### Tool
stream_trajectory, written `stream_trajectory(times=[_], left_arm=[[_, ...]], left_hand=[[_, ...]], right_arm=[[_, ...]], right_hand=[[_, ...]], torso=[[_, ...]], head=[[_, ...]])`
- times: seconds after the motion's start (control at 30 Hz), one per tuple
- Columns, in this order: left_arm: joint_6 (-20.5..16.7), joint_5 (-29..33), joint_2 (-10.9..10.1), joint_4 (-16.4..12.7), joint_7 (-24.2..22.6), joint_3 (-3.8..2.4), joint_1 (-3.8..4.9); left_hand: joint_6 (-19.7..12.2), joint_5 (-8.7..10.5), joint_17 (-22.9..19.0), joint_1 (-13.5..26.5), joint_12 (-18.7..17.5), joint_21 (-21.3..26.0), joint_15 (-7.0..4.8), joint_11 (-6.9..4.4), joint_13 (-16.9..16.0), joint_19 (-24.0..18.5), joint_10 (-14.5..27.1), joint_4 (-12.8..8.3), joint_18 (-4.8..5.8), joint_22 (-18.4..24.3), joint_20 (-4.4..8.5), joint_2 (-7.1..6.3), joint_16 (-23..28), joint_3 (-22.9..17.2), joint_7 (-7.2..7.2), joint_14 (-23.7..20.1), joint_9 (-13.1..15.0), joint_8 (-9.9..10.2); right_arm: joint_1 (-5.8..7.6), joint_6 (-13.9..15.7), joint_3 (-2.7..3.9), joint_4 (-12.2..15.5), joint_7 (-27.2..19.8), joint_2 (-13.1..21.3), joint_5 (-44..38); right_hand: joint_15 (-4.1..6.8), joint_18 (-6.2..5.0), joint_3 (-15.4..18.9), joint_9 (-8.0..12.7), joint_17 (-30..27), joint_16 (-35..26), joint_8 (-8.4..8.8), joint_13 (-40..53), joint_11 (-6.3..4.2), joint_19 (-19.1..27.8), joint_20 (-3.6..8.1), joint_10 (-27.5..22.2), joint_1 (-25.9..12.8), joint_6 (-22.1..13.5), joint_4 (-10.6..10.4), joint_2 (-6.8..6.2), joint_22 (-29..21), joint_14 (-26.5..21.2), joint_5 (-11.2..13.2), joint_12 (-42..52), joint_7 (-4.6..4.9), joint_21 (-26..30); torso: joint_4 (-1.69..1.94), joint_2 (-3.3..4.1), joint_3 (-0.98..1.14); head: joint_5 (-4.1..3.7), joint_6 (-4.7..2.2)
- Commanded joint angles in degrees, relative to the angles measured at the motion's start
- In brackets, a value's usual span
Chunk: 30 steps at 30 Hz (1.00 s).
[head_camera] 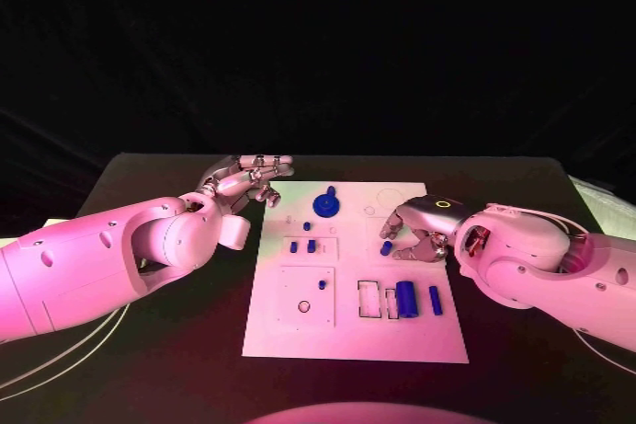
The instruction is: Assemble the parts on the task board
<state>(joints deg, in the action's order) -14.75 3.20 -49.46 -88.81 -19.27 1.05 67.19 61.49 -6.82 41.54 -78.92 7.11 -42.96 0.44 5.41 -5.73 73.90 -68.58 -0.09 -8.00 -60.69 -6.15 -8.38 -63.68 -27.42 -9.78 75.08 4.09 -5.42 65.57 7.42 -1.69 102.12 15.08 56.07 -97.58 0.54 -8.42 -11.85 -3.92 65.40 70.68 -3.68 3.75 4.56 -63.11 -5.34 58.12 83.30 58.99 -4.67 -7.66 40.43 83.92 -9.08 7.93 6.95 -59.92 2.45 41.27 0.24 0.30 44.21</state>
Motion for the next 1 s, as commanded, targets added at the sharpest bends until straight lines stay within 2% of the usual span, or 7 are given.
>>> stream_trajectory(times=[0.03, 0.2, 0.43, 0.67, 0.77, 1.0], left_arm=[[1.12, 0.22, 0.07, -0.06, -0.17, -0.04, -0.01], [1.16, 0.22, 0.1, -0.03, -0.11, -0.04, -0.02], [1.17, 0.22, 0.06, 0.03, -0.02, -0.04, -0.02], [1.24, 0.22, 0.02, 0.02, 0.12, -0.04, -0.02], [1.24, 0.22, 0.02, 0.05, 0.17, -0.04, -0.02], [1.28, 0.22, 0.04, 0.15, 0.22, -0.04, -0.04]], left_hand=[[-0.55, 0.07, -0.06, 0.26, 0.34, 0.38, 0.06, -0.02, -0.09, -0.46, 0.49, 0.03, -0.97, 0.07, -0.05, 0.24, 0.21, 0.34, -0.02, -0.4, -0.08, -0.11], [-0.55, 0.07, -0.06, 0.26, 0.34, 0.38, 0.06, -0.02, -0.09, -0.46, 0.49, 0.03, -0.97, 0.07, -0.05, 0.24, 0.21, 0.34, -0.02, -0.4, -0.08, -0.11], [-0.55, 0.07, -0.06, 0.26, 0.34, 0.38, 0.06, -0.02, -0.09, -0.46, 0.49, 0.03, -0.97, 0.07, -0.05, 0.24, 0.21, 0.34, -0.02, -0.4, -0.08, -0.11], [-0.55, 0.07, -0.06, 0.26, 0.34, 0.38, 0.06, -0.02, -0.09, -0.46, 0.49, 0.03, -0.97, 0.07, -0.05, 0.24, 0.21, 0.34, -0.02, -0.4, -0.08, -0.11], [-0.57, 0.09, -0.02, 0.19, 0.42, 0.53, 0.06, -0.01, -0.11, -0.48, 0.54, -0.02, -0.99, 0.17, -0.05, 0.33, 0.14, 0.44, -0.03, -0.4, -0.08, -0.15], [-0.57, 0.09, -0.02, 0.19, 0.42, 0.53, 0.06, -0.01, -0.11, -0.48, 0.54, -0.02, -0.99, 0.17, -0.05, 0.33, 0.14, 0.44, -0.03, -0.4, -0.08, -0.15]], right_arm=[[-0.33, -1.83, -0.04, -0.39, -0.1, -0.71, -0.73], [-0.61, -1.06, -0.06, -0.82, -0.6, -1.61, -0.55], [-0.7, -0.65, -0.06, -0.98, -0.79, -1.98, -0.5], [-0.73, 0.41, -0.06, -1.01, -0.46, -1.97, -1.08], [-0.73, 0.98, -0.06, -1.01, -0.23, -1.92, -1.51], [-0.73, 3.21, -0.05, -0.47, -0.52, -1.66, -2.24]], right_hand=[[-0.17, -0.8, -0.53, -0.12, -0.03, -0.32, -0.31, -0.01, -0.01, -0.74, -0.04, 0.97, 0.58, 0.88, -0.22, 0.77, 0.43, 1.6, 0.16, 0.52, 0.14, -0.28], [-0.3, -0.65, -2.24, -0.22, 0.34, -0.03, -0.51, -0.16, 0.01, -1.42, -0.13, 2.45, 1.21, 2.21, -0.53, 2.09, 1.18, 1.74, 1.06, 0.93, 0.21, -0.83], [-0.2, -0.3, -4.65, -0.44, 1.87, 1.33, -0.98, -0.14, -0.21, -2.72, -0.22, 5.05, 1.65, 4.45, -0.83, 2.85, 3.32, 2.15, 1.89, 1.38, 0.18, -2.32], [0.65, 0.16, -7.49, -1.2, 3.79, 3.14, -2.51, 0.28, -1.3, -4.42, 0.25, 10.38, 2.55, 8.36, -0.29, 3.75, 6.43, 2.62, 3.92, 2.55, -0.29, -4.57], [0.78, 0.25, -8.46, -1.29, 3.98, 3.35, -2.57, 0.27, -1.43, -4.61, 0.47, 11.05, 2.89, 8.68, 0.17, 3.86, 6.93, 2.63, 4.81, 2.31, -0.26, -4.97], [0.83, 0.4, -10.2, -1.37, 4.44, 3.81, -2.46, 0.32, -1.43, -4.91, 0.64, 11.99, 3.58, 8.84, 1.33, 3.7, 7.89, 2.67, 5.01, 1.86, 0.04, -5.74]], torso=[[-0.03, 0.02, -0.01], [0.05, -0.02, -0.03], [-0.04, -0.03, -0.04], [-0.05, -0.03, -0.01], [0.02, -0.03, 0.0], [-0.01, -0.03, 0.0]], head=[[0.06, 0.15], [0.0, 0.16], [0.09, 0.32], [0.02, 0.43], [-0.03, 0.47], [-0.04, 0.48]])
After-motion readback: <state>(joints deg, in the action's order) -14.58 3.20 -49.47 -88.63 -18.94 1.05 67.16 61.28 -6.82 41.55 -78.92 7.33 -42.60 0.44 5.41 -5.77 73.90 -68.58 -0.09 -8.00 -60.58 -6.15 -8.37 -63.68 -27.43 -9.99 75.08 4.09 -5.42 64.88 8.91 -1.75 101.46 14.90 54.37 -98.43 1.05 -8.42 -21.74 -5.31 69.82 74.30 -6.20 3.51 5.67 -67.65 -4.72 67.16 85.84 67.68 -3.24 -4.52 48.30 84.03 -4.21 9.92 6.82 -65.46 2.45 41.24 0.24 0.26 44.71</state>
